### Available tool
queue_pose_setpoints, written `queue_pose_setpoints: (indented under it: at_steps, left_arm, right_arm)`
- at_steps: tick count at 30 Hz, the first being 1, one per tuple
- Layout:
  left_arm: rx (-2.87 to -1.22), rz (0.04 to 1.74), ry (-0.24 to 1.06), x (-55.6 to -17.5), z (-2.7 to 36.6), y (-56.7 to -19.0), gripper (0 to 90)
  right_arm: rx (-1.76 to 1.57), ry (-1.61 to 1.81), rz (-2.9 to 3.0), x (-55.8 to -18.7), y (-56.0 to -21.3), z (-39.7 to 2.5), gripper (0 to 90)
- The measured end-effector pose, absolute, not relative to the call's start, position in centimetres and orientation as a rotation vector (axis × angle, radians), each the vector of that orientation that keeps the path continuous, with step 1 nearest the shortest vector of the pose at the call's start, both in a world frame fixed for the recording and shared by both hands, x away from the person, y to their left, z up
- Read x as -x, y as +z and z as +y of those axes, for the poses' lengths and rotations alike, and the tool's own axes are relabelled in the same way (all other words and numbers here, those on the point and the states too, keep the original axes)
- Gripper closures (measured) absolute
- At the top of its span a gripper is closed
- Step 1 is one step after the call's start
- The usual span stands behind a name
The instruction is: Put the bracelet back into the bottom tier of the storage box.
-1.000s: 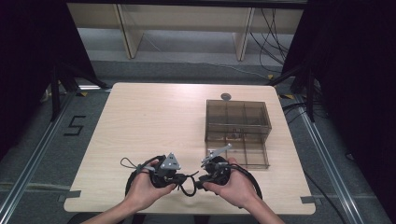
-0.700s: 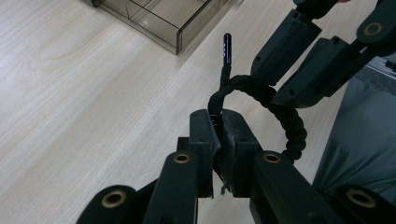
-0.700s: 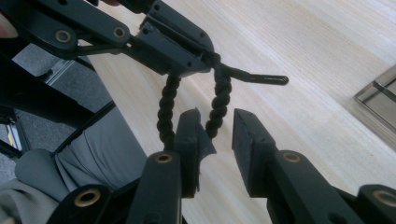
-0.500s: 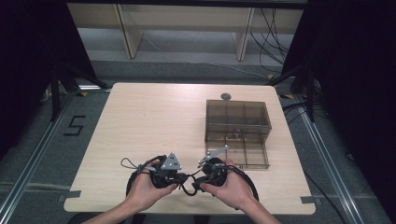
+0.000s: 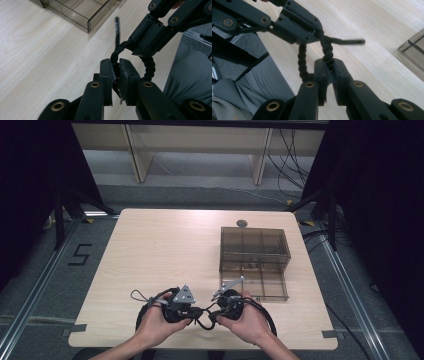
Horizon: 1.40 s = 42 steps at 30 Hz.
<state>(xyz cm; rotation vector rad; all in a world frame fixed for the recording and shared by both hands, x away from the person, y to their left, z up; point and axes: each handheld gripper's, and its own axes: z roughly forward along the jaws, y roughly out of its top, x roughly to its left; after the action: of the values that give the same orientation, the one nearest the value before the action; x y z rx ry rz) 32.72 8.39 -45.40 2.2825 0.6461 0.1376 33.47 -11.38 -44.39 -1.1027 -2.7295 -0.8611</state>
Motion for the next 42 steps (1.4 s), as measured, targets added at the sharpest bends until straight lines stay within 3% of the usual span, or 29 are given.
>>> queue_pose_setpoints:
  at_steps: [11,35,42]
  left_arm:
    - [-2.22,0.652,0.156,-32.9,9.1,-44.9,56.7]
    - [-2.156,0.685,0.195,-34.2,10.9,-44.2,50.9]
    - [-2.19,0.7,0.193,-34.3,11.0,-43.4,44.9]
  right_arm:
    - [1.143,-0.838,-2.732,-33.8,-44.2,-12.4,83.9]
    - [1.365,-0.844,-2.712,-34.3,-43.0,-16.7,84.0]
    - [1.383,-0.854,-2.699,-34.2,-42.9,-18.5,84.0]
